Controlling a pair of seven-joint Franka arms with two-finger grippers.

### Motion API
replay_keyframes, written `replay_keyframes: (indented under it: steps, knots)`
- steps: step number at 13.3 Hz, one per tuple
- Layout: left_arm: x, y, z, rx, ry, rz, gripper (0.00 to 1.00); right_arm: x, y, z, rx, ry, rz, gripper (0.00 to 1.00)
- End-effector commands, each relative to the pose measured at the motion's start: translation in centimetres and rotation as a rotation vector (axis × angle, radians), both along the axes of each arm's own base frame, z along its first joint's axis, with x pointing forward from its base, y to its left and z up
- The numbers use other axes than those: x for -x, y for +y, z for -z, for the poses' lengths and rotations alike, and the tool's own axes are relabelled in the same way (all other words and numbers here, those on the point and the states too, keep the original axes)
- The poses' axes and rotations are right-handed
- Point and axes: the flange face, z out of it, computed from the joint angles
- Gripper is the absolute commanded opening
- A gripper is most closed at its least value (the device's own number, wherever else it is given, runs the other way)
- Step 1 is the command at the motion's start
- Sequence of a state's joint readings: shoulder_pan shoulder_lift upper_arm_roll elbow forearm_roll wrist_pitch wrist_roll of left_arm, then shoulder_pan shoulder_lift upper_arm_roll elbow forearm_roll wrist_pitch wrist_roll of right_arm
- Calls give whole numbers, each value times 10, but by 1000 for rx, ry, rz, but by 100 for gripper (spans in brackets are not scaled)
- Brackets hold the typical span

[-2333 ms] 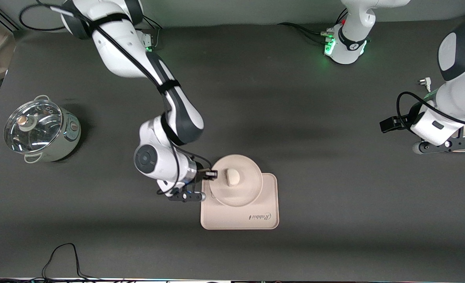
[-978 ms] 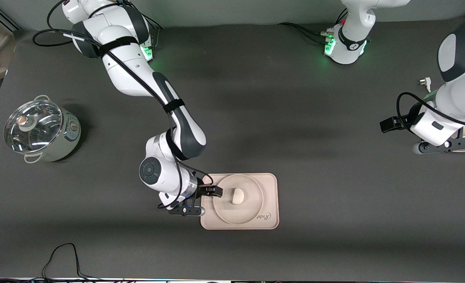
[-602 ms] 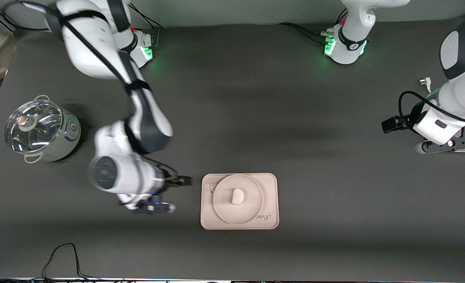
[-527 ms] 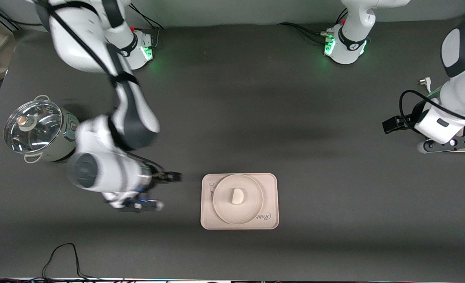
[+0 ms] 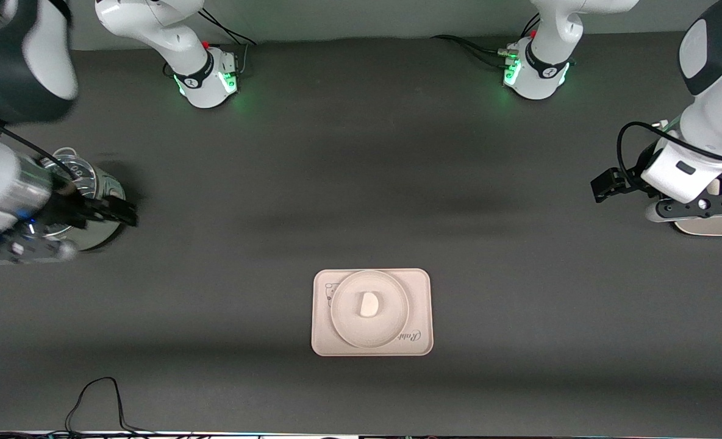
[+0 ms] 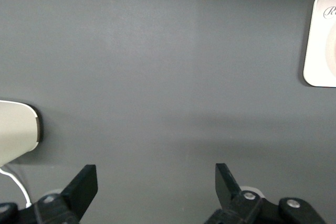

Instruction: Place bun in plate and plate on tray

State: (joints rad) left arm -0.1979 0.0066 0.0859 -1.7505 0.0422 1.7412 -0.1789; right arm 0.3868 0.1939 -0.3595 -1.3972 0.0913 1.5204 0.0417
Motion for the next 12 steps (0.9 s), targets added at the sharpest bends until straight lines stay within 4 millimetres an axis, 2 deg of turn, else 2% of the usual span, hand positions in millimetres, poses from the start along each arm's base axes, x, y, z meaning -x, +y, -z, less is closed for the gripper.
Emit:
replay_keyframes:
  steps: [1, 3, 4, 12]
  knots:
    - [2, 9, -14, 2, -1, 12, 100, 51, -29, 7, 17, -32, -44, 100]
    - [-3, 18, -20, 4, 36, -4, 100, 61, -36, 20, 13, -66, -53, 100]
    - [-2, 16, -25, 6, 50, -5, 100, 61, -36, 23, 14, -64, -53, 100]
    - [-2, 12, -24, 9, 57, -11, 100, 64, -41, 22, 8, -62, -45, 100]
